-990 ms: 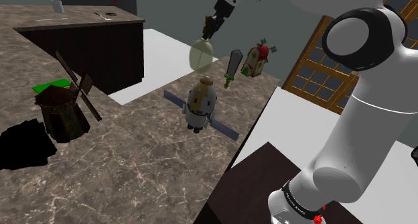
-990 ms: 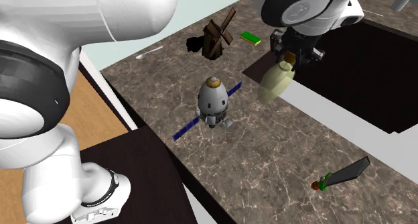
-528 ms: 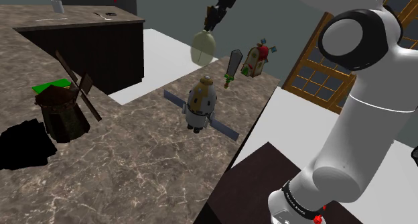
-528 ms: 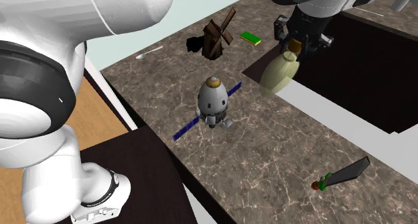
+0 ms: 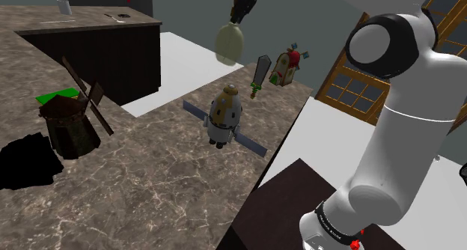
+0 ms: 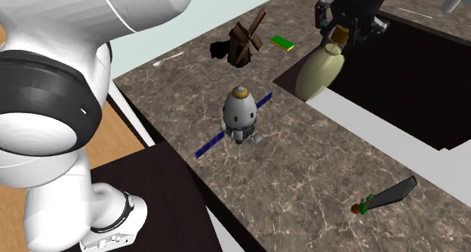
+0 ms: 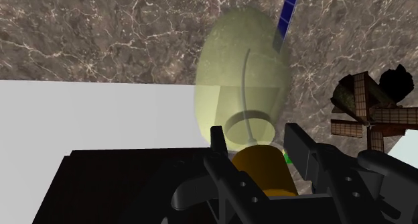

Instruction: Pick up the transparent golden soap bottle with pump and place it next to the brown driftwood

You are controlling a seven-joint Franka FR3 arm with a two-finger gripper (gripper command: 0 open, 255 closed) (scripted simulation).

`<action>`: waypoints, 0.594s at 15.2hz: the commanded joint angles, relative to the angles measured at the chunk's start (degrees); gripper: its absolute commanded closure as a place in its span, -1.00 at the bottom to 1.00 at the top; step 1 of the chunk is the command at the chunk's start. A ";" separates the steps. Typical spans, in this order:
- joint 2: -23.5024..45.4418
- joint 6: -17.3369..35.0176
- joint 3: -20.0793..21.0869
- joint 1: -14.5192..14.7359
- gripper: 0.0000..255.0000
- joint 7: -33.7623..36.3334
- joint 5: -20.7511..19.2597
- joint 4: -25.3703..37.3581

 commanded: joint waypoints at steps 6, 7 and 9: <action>5.30 -8.07 0.15 -1.77 1.00 1.68 1.24 13.53; 3.20 -5.81 0.31 -0.22 1.00 2.34 0.43 9.43; -0.05 -1.99 0.67 2.58 1.00 3.92 -0.92 2.93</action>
